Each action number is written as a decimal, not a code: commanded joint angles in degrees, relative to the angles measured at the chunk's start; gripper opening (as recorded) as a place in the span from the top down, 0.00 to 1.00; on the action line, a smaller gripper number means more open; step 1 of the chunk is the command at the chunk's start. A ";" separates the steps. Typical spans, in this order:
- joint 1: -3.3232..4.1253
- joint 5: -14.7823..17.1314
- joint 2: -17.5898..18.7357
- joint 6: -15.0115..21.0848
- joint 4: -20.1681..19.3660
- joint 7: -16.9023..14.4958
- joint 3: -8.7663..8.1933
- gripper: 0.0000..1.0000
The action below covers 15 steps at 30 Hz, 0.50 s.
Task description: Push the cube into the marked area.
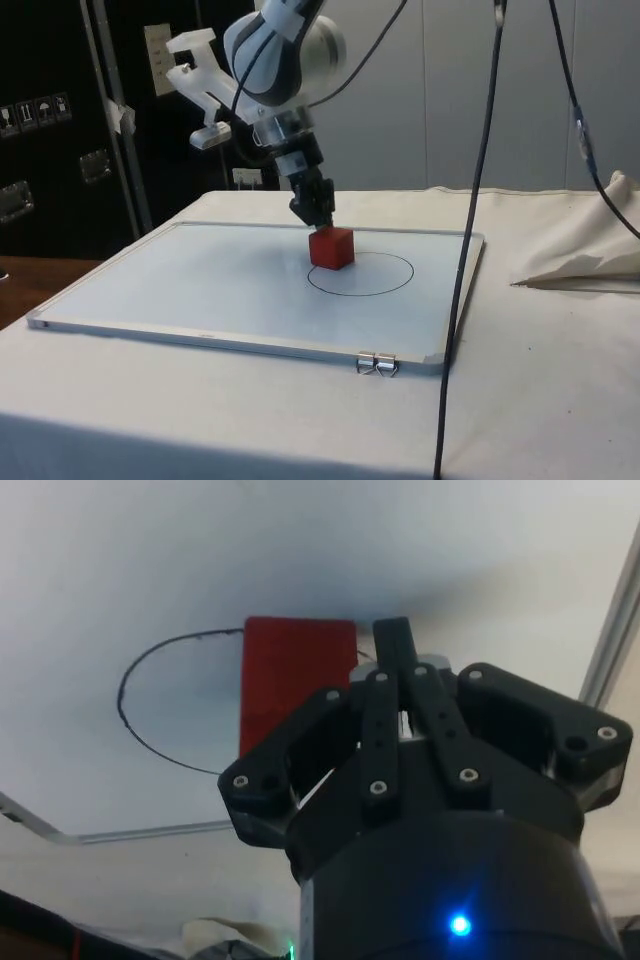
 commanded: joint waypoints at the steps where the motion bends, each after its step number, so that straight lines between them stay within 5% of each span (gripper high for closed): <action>1: 0.00 -0.06 -1.03 0.17 -1.20 -0.17 -0.17 1.00; 15: -0.06 0.17 -7.51 -1.15 -8.54 -1.32 -0.69 1.00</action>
